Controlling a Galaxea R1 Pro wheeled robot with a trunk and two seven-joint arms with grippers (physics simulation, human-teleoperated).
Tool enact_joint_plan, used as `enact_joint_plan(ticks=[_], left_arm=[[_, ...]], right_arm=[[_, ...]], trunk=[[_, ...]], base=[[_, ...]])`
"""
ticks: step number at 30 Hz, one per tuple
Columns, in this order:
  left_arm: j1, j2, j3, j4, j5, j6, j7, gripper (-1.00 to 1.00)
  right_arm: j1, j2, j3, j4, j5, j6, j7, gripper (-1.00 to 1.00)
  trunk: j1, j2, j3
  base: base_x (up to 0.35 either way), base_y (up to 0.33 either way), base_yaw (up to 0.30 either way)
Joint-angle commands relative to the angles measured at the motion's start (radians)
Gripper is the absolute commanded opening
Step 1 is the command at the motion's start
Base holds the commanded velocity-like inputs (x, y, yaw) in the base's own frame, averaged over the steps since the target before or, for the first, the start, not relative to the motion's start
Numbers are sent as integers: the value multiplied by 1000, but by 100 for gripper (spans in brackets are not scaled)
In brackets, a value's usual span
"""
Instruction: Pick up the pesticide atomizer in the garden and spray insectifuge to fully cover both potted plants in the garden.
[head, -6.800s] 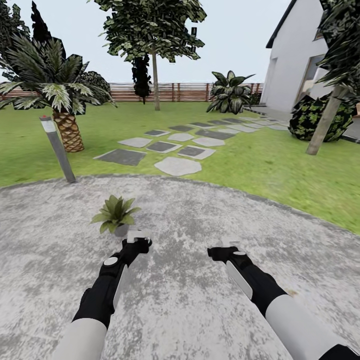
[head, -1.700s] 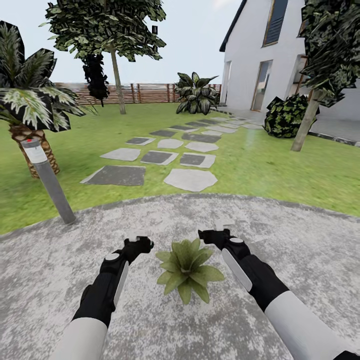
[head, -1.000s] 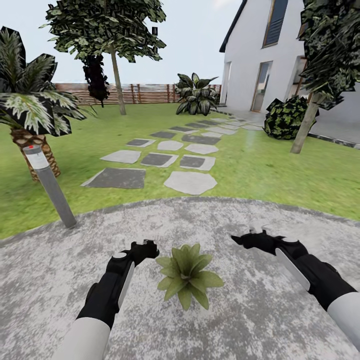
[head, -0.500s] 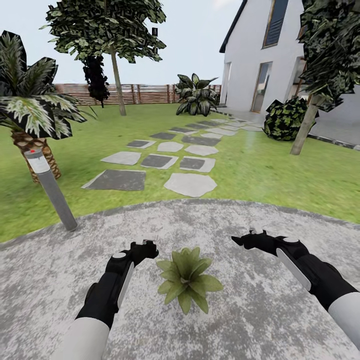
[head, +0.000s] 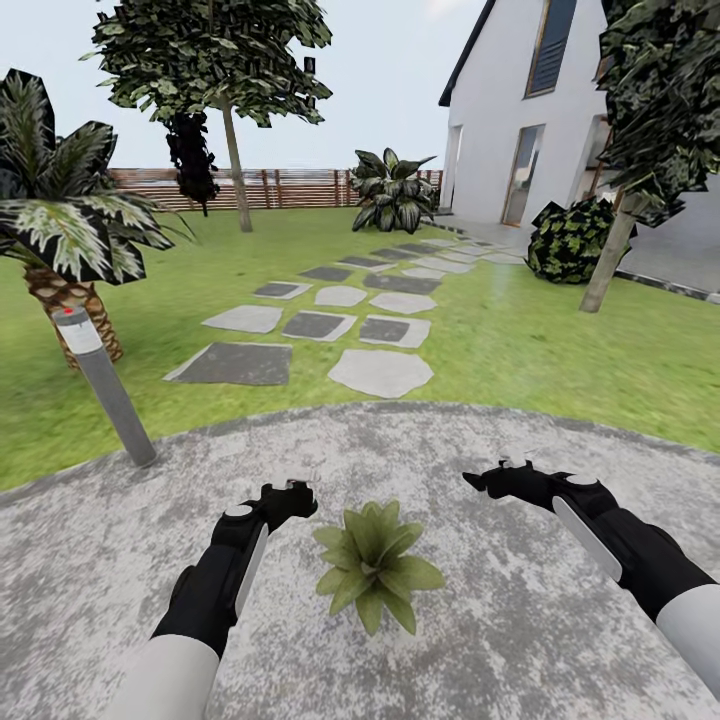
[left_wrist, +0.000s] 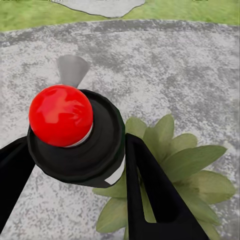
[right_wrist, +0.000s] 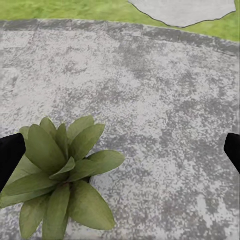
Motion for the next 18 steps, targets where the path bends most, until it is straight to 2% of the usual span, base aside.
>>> enact_joint_plan(ticks=[1, 10, 18], left_arm=[[-1, -1, 4, -1, -11, 4, -9, -100], [-1, -2, 3, -1, -11, 4, -9, -100], [-1, -3, -20, 0, -11, 4, -9, -100]], right_arm=[[-1, -1, 2, -1, -5, 4, -1, 100], [-1, -1, 2, -1, -4, 4, -1, 100], [-1, -1, 2, -1, -4, 4, -1, 100]], trunk=[[-4, 7, 2], [-39, 70, 30], [-69, 126, 56]], base=[[0, 0, 0], [0, 0, 0], [0, 0, 0]])
